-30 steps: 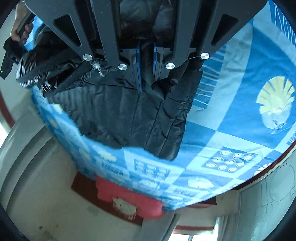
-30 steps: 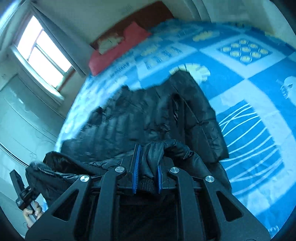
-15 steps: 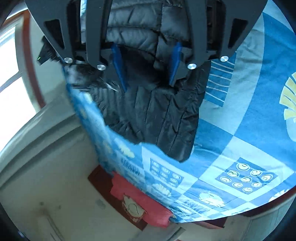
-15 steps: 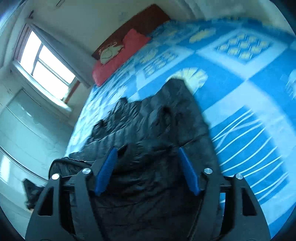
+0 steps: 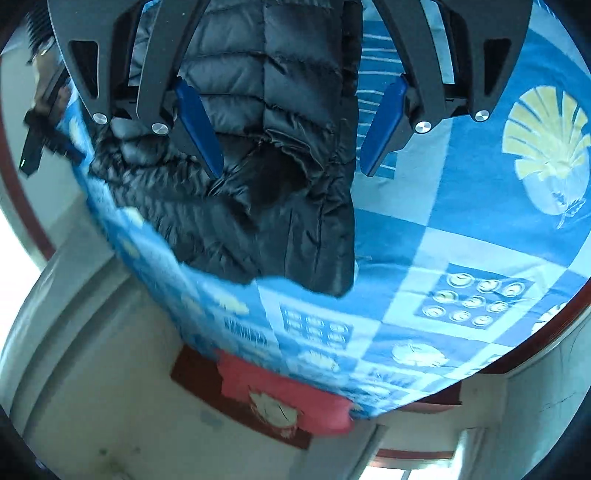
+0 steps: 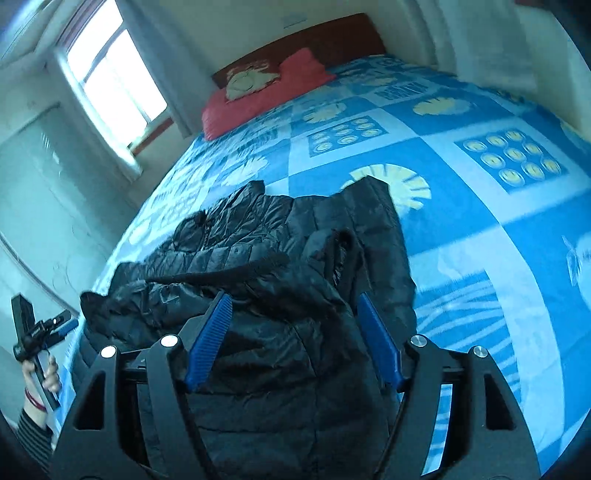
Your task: Fold large clothes
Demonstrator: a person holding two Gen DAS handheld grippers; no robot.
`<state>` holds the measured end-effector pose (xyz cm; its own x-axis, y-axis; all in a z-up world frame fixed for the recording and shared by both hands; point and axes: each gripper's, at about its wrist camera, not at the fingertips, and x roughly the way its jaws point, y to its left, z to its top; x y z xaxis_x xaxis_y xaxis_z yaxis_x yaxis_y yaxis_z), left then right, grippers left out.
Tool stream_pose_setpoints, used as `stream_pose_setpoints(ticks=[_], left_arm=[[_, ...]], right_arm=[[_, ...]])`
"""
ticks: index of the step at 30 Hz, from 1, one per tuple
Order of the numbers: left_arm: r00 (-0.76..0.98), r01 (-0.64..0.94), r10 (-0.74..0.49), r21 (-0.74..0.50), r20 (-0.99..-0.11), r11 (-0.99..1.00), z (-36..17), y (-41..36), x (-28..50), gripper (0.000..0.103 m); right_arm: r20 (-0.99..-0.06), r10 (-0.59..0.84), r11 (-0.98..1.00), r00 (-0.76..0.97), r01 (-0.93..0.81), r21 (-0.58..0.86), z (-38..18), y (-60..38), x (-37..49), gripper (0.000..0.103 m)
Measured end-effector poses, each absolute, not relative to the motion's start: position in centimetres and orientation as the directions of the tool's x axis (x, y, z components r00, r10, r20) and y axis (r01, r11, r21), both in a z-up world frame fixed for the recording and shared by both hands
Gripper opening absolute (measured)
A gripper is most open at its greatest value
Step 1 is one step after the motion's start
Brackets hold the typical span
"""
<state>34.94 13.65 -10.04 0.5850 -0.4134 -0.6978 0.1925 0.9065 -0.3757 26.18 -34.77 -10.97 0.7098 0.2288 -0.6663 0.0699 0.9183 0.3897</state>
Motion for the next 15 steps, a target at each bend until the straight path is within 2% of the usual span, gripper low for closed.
stream_pose_setpoints(ticks=[7,9,10,11,14,15], left_arm=[[0.529,0.215,-0.409,-0.349,-0.743,0.912,-12.3,12.5,37.7,0.074],[0.5,0.238,-0.437,-0.366,-0.748,0.9,-12.8,12.1,38.4,0.063],[0.495,0.242,-0.436,-0.363,-0.751,0.9,-12.8,11.9,38.4,0.051],[0.493,0.245,-0.426,-0.348,-0.759,0.905,-12.9,11.6,38.5,0.045],[0.506,0.262,-0.383,-0.285,-0.773,0.922,-13.0,10.7,38.1,0.026],[0.52,0.279,-0.369,-0.255,-0.77,0.926,-12.8,10.3,37.6,0.023]], right_arm=[[-0.735,0.236,0.942,0.636,0.037,0.334,-13.0,-34.1,29.5,0.071],[-0.75,0.234,0.948,0.618,0.028,0.318,-13.7,-33.7,29.8,0.06],[-0.76,0.219,0.954,0.612,0.03,0.299,-14.1,-33.5,29.9,0.048],[-0.766,0.202,0.96,0.61,0.033,0.279,-14.4,-33.3,30.0,0.037],[-0.757,0.188,0.965,0.626,0.028,0.262,-14.7,-33.1,29.4,0.024],[-0.746,0.185,0.964,0.64,0.029,0.264,-14.4,-33.1,28.9,0.022]])
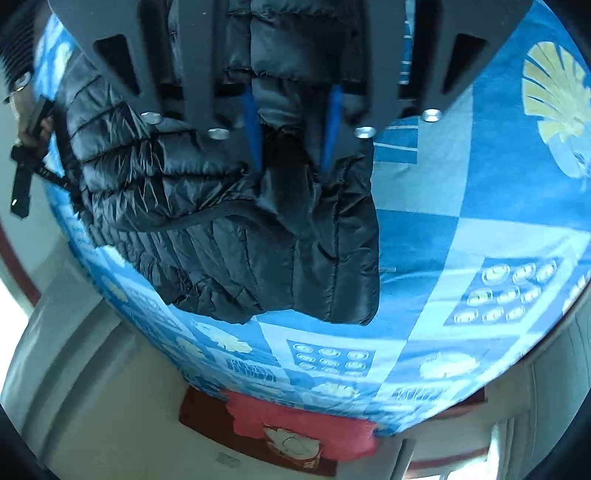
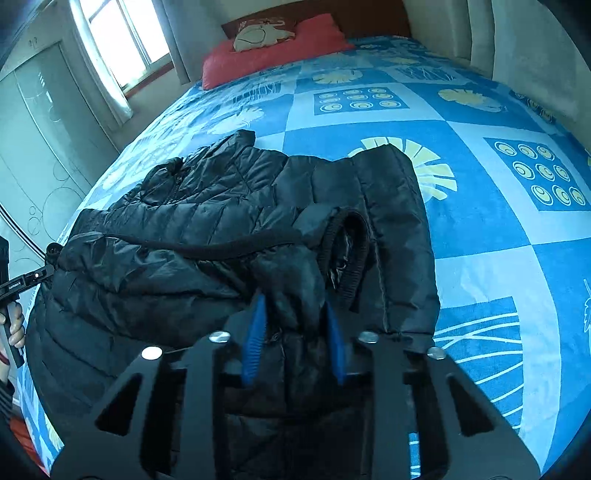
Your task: Fold large clothes
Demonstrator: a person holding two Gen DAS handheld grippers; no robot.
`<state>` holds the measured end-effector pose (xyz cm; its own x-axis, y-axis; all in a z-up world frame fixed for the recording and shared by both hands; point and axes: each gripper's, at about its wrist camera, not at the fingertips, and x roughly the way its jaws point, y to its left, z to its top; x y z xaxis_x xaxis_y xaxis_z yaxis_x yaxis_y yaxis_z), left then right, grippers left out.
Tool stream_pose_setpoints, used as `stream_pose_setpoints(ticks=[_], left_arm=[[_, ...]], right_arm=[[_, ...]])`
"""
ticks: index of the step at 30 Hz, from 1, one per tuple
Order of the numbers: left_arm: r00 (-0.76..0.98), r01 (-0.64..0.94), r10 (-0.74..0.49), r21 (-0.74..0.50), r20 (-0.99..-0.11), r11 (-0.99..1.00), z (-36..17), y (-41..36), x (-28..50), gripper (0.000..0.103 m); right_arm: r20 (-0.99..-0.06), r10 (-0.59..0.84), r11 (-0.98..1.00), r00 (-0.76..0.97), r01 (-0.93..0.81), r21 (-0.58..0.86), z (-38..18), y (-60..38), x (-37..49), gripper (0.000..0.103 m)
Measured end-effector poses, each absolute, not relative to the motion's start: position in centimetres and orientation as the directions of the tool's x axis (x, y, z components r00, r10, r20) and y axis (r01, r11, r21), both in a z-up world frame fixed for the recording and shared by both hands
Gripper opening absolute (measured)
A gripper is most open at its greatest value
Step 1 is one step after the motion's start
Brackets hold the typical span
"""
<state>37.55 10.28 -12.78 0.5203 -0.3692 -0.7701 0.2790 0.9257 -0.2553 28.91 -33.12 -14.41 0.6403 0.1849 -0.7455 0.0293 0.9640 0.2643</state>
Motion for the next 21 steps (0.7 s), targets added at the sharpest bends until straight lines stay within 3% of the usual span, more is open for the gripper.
stream_pose_setpoints(ticks=[2,8,13,17,21], left_arm=[[0.553,0.296,-0.341,-0.203,-0.76,0.933,-12.2,9.7,36.6,0.017],[0.672,0.297,-0.271,-0.085,-0.689,0.951,-8.9,8.4,33.8,0.014],[0.73,0.219,-0.211,-0.071,-0.65,0.973,-5.1,7.6,37.8,0.014],[0.763,0.152,-0.143,-0.041,-0.63,0.988,-3.4,6.3,43.0,0.014],[0.748,0.081,-0.042,0.029,-0.662,0.996,-5.3,4.7,48.5,0.014]], right_arm=[[-0.717,0.18,0.964,0.674,0.022,0.264,-13.5,-33.0,27.7,0.014],[-0.613,0.09,0.989,0.785,0.004,0.149,-9.2,-31.2,24.3,0.011],[-0.536,0.025,0.993,0.844,0.039,0.109,-4.7,-31.3,27.8,0.011],[-0.541,-0.036,0.994,0.84,0.084,0.064,-3.5,-31.7,33.8,0.011],[-0.603,-0.062,0.989,0.795,0.128,0.067,-6.0,-32.5,40.3,0.011]])
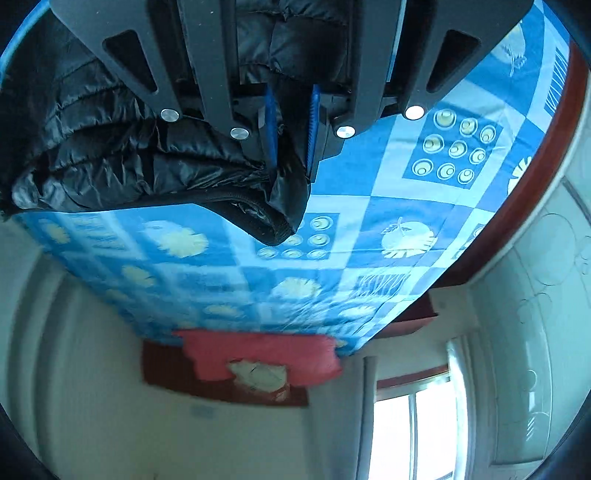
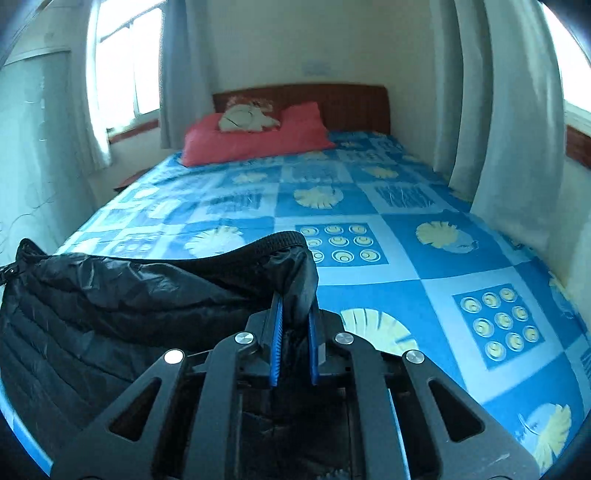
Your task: Fold large clothes
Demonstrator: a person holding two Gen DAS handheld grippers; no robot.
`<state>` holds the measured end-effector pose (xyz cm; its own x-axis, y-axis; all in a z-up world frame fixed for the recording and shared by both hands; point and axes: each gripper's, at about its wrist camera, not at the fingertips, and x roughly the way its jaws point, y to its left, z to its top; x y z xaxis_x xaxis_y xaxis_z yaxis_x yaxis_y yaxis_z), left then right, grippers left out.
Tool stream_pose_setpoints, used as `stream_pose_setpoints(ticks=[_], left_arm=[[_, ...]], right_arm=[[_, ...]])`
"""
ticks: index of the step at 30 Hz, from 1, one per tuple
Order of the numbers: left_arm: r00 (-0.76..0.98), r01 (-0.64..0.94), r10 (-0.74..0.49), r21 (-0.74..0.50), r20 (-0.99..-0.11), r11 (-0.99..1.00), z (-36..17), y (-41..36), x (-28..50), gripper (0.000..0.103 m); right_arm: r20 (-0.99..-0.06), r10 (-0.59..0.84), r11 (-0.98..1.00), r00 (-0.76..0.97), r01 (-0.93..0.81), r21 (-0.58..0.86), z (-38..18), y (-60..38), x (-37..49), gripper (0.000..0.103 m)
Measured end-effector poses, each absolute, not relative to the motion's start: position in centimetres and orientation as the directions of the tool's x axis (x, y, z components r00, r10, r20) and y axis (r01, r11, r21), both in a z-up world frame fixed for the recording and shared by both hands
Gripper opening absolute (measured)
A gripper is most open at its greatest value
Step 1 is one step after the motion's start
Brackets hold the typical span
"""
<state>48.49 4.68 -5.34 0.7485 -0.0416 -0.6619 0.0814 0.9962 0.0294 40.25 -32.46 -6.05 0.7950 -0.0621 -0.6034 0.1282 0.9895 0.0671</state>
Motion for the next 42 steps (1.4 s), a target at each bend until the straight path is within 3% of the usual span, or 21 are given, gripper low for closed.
stream_pose_setpoints(ticks=[8,15,25,27,31,34,38,42], left_arm=[[0.618,0.026,0.103,0.151,-0.779,0.988,-15.7,3.9,53.7,0.017],[0.601,0.012,0.055,0.077,-0.798,0.997,-18.2,4.7,54.5,0.024],[0.6,0.004,0.08,0.103,-0.796,0.995,-18.9,4.1,54.9,0.03],[0.599,0.003,0.092,0.117,-0.796,0.993,-18.6,4.0,55.0,0.032],[0.588,-0.01,0.078,0.089,-0.805,0.996,-17.5,4.8,54.7,0.045],[0.588,-0.007,0.06,0.069,-0.807,0.998,-16.2,5.4,53.7,0.058],[0.647,-0.033,0.055,0.044,-0.76,0.998,-13.1,5.2,49.8,0.067],[0.72,0.027,0.026,0.066,-0.694,0.997,-11.3,1.4,46.2,0.069]], right_arm=[[-0.754,-0.092,0.989,0.65,0.148,0.006,-15.1,-32.3,45.7,0.015],[-0.809,-0.028,0.977,0.587,0.187,0.101,-18.3,-34.0,47.2,0.024],[-0.808,-0.052,0.977,0.587,0.196,0.08,-18.7,-33.8,47.6,0.026],[-0.807,-0.075,0.977,0.586,0.206,0.059,-18.3,-33.7,47.4,0.032],[-0.782,-0.11,0.97,0.613,0.237,0.05,-16.4,-34.1,45.8,0.057],[-0.758,-0.104,0.962,0.644,0.257,0.087,-14.8,-34.9,43.7,0.058],[-0.719,-0.121,0.959,0.684,0.267,0.092,-12.8,-34.4,40.8,0.058],[-0.678,-0.058,0.97,0.733,0.201,0.135,-11.4,-30.3,39.5,0.058]])
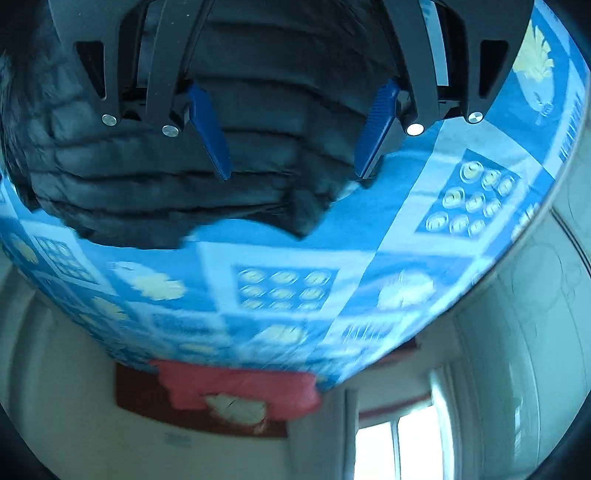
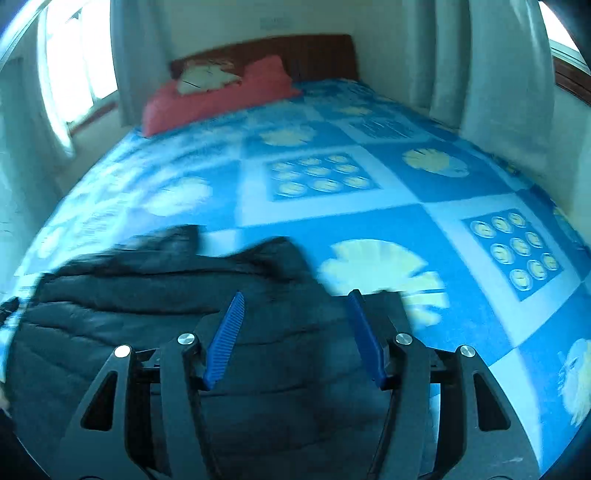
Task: Fold large clothes
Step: 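Press the folded jacket flat with both open tools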
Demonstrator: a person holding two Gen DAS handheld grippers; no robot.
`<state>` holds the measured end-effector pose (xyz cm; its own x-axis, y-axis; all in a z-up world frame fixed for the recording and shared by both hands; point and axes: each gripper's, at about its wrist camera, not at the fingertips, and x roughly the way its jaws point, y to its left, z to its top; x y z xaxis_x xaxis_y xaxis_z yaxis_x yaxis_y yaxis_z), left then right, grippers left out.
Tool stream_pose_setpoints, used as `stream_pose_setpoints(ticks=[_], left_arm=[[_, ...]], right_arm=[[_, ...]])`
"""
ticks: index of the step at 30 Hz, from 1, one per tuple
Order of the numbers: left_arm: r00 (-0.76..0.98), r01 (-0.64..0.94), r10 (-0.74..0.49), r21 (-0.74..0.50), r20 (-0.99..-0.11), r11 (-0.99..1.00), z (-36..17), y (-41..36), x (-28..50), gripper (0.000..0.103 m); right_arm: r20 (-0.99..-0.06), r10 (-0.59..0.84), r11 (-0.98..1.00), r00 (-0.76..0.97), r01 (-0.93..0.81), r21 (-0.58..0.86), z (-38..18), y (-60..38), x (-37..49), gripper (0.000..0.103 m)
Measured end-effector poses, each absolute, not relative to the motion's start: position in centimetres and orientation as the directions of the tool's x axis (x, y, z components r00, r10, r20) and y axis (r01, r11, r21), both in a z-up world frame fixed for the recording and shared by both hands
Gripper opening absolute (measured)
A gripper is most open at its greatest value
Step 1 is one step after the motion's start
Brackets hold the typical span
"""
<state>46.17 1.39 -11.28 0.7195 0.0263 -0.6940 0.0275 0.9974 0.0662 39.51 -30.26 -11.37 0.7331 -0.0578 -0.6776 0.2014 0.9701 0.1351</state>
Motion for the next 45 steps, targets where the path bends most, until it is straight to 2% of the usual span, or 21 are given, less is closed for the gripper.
stream_pose_setpoints(ticks=[4,8,10,13,19,22,24,28,31,35,37,40,44,45], left_arm=[[0.756,0.099,0.004,0.121,-0.655,0.988,-11.2,-3.8,44.6,0.072],[0.696,0.128,0.029,0.164,-0.718,0.978,-14.5,-7.0,45.8,0.073],[0.668,0.131,0.033,0.161,-0.743,0.978,-16.3,-7.0,46.7,0.075],[0.675,0.113,0.032,0.146,-0.737,0.983,-17.5,-6.8,47.4,0.078],[0.667,0.107,0.047,0.158,-0.744,0.982,-18.4,-7.3,48.0,0.08],[0.646,0.113,0.005,0.101,-0.763,0.988,-16.7,-5.9,47.3,0.079],[0.663,0.092,-0.004,0.077,-0.749,0.993,-15.2,-4.2,46.0,0.079],[0.684,0.003,0.092,0.129,-0.724,0.992,-14.8,-1.0,44.7,0.079],[0.651,-0.006,0.057,0.07,-0.757,0.998,-16.5,0.6,45.3,0.08],[0.657,-0.008,0.023,0.023,-0.753,1.0,-18.3,0.9,45.9,0.083],[0.658,-0.01,0.041,0.046,-0.752,0.999,-18.6,0.5,46.1,0.084],[0.647,-0.005,0.052,0.064,-0.76,0.998,-17.8,0.5,46.0,0.084],[0.637,-0.019,0.021,0.011,-0.77,1.0,-15.0,2.3,43.8,0.083],[0.65,-0.022,0.019,0.006,-0.759,1.0,-14.2,2.9,42.7,0.083]], right_arm=[[-0.682,0.032,0.986,0.731,0.09,0.142,-11.7,-24.1,41.2,0.059],[-0.74,-0.006,0.999,0.673,0.042,0.03,-15.1,-19.8,43.5,0.059],[-0.767,-0.026,0.999,0.641,0.048,0.006,-17.0,-19.3,44.3,0.06],[-0.765,-0.034,0.998,0.643,0.065,0.011,-18.1,-19.4,45.2,0.062],[-0.755,-0.015,0.997,0.656,0.071,0.041,-18.2,-20.1,45.3,0.063],[-0.745,0.014,0.992,0.667,0.084,0.094,-16.2,-21.6,43.7,0.063],[-0.724,-0.024,0.988,0.689,0.128,0.09,-14.9,-23.5,42.0,0.063],[-0.729,-0.167,0.975,0.664,0.22,-0.023,-15.4,-26.9,39.7,0.063],[-0.744,-0.116,0.973,0.658,0.226,0.048,-17.4,-28.6,39.8,0.065],[-0.722,-0.136,0.973,0.679,0.23,0.032,-18.8,-28.3,40.0,0.067],[-0.717,-0.129,0.972,0.686,0.23,0.045,-18.9,-28.5,40.1,0.067],[-0.732,-0.111,0.973,0.673,0.223,0.057,-17.9,-28.8,40.1,0.067],[-0.718,-0.071,0.965,0.692,0.231,0.128,-15.0,-30.3,36.7,0.068],[-0.71,-0.089,0.964,0.699,0.239,0.115,-14.3,-30.7,35.4,0.072]])
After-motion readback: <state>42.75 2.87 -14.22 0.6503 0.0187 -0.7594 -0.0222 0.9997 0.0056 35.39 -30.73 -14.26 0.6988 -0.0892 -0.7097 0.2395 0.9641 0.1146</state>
